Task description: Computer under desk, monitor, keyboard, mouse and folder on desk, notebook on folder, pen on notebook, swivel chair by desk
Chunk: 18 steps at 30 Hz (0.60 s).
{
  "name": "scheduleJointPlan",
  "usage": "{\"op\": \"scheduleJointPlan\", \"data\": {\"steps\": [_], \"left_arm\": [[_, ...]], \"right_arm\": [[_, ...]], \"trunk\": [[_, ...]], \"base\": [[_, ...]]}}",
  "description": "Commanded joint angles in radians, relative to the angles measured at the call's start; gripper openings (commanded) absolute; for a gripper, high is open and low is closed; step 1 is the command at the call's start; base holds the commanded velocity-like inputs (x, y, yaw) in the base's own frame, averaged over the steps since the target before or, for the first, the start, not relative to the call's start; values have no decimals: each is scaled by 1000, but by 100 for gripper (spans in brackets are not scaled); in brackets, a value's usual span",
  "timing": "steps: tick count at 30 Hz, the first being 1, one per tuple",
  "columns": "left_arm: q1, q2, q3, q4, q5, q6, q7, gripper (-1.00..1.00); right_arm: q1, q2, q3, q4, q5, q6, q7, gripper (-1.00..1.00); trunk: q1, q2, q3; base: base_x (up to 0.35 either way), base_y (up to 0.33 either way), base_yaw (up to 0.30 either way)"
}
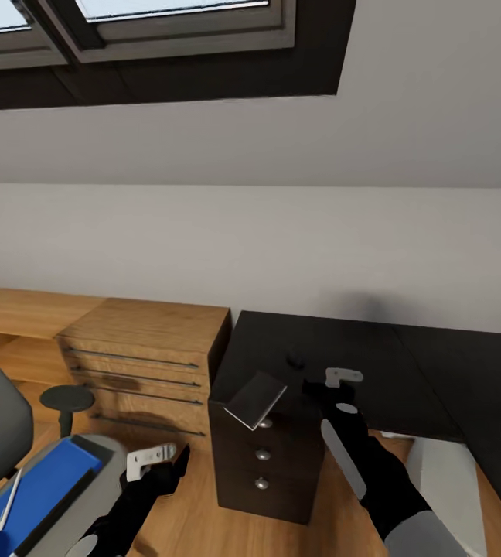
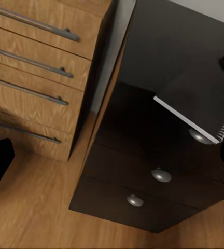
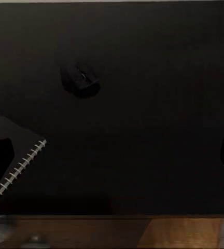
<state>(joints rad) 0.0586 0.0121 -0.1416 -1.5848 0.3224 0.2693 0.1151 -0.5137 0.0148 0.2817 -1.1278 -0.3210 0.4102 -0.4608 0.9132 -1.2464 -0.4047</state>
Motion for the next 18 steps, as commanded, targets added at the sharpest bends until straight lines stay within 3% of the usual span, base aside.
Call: {"op": "scheduleJointPlan", "data": {"steps": [1, 5, 8, 14, 16, 18], "left_arm": [[0, 1, -3, -2, 10, 4, 9, 100], [0, 1, -3, -1, 10, 4, 9, 100], [0, 2, -3, -2, 10, 4, 10, 100], [0, 2, -3, -1, 10, 5, 11, 100], [0, 1, -3, 0, 10, 5, 11, 100], [0, 1, -4, 0, 10, 5, 11, 100]], "right_arm": [[-3, 0, -35, 5, -12, 2, -5, 100], [-4, -3, -57, 10, -10, 6, 1, 100], [-5, -6, -47, 12, -6, 8, 26, 100], [-5, -43, -30, 21, 68, 9, 228, 100], [-5, -71, -32, 55, 107, 8, 360, 100], [-6, -85, -32, 73, 124, 6, 420, 100]], "trunk": [[1, -1, -1], [1, -1, -1], [1, -1, -1], [1, -1, -1], [1, -1, -1], [1, -1, -1]], "base": [[321, 0, 0], [321, 0, 0], [321, 0, 0], [321, 0, 0], [311, 0, 0], [252, 0, 0]]}}
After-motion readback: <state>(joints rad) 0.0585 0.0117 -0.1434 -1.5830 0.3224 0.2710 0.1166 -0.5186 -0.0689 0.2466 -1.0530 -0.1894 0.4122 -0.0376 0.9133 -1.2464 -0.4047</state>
